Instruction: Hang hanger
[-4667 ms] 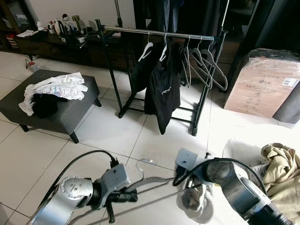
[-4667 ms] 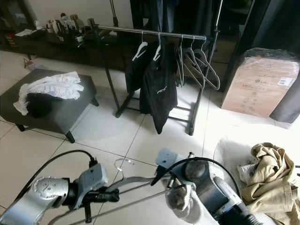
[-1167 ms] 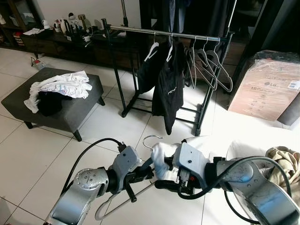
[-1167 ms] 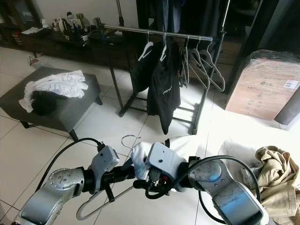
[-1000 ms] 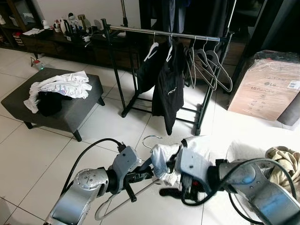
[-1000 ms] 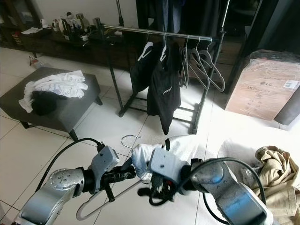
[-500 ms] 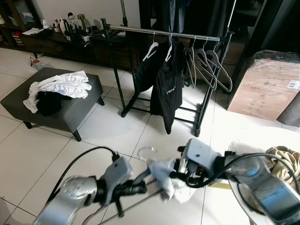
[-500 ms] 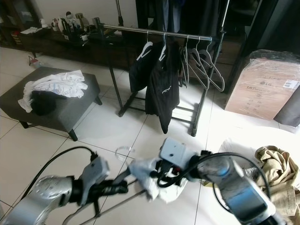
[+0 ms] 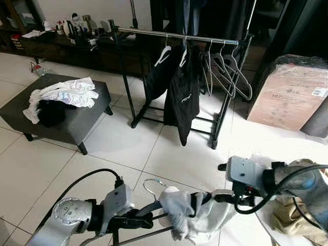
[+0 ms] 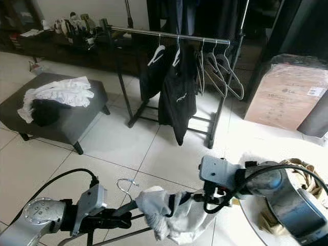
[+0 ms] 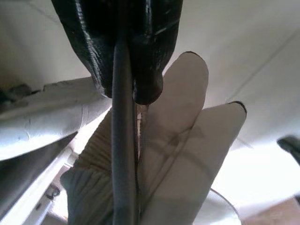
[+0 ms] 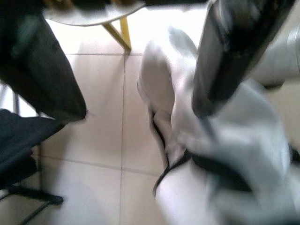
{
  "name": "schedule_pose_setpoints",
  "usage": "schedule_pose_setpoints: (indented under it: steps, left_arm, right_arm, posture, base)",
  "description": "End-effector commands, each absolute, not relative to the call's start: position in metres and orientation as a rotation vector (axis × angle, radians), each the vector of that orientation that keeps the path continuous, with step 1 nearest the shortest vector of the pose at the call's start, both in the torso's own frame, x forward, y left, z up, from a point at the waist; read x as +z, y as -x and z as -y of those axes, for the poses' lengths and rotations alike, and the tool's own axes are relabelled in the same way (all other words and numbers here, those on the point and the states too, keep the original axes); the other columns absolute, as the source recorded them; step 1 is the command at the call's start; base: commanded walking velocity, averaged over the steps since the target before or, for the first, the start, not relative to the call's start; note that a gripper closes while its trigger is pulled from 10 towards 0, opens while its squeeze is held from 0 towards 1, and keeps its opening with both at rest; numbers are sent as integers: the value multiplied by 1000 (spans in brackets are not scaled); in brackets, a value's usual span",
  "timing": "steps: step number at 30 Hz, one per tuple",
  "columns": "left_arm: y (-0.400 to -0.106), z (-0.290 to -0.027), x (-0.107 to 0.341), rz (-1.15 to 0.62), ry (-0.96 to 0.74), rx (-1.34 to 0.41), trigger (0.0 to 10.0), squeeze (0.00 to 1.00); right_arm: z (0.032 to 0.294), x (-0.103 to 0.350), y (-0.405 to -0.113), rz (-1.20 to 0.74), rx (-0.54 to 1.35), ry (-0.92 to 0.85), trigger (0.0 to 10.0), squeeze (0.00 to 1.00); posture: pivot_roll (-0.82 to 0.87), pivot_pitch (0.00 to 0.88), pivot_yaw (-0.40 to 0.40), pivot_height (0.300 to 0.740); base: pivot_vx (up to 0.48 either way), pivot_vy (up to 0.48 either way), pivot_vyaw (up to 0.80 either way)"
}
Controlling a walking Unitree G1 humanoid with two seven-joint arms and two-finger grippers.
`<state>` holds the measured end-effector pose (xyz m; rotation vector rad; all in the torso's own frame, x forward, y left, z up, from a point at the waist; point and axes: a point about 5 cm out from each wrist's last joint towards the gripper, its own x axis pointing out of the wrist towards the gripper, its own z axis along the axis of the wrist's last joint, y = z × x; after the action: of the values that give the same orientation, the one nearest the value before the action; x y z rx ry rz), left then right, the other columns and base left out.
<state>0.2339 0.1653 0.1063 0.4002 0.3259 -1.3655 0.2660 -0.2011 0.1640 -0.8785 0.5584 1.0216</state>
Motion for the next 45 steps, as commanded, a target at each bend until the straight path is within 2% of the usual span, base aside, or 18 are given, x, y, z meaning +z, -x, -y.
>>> schedule_pose_setpoints:
  steps: [1,11,18,21,28,34,38,45]
  left_arm:
    - [-235,-167,109,-293,-452,-1401,10000,0]
    - [-235,-170,102,-215,-563,-1496,10000,0]
    - [-240,-169,101,-180,-617,-1534,10000,0]
    - [-240,-167,102,-171,-625,-1554,10000,0]
    - [-240,-165,100,-169,-617,-1578,10000,0]
    - [-239,-163,95,-174,-626,-1585,10000,0]
    - [-244,-167,90,-206,-676,-1542,10000,0]
    - [-243,-171,85,-223,-675,-1527,10000,0]
  right_arm:
    - [202,158,-263,-589,1067,906,10000,0]
    - [208,150,-256,-665,1203,996,10000,0]
    - [198,132,-243,-708,1368,929,10000,0]
    - [197,123,-244,-725,1377,927,10000,0]
    - [198,108,-255,-725,1270,875,10000,0]
    - [195,107,-251,-714,1302,805,10000,0]
    - [200,114,-244,-720,1366,775,10000,0]
    - [218,113,-236,-785,1370,836,10000,0]
  posture:
    - [-114,134,-24,740]
    - [-125,143,-16,740]
    - [-123,144,-14,740]
    - [-123,144,-14,740]
    - [-122,141,-11,740]
    - [-127,134,-8,740]
    - [-130,127,-6,740]
    - [-130,119,-6,740]
  base:
    - [0,0,0]
    - [0,0,0]
    - [0,0,0]
    - [0,0,0]
    - [0,0,0]
    - [0,0,0]
    - [0,0,0]
    - [0,0,0]
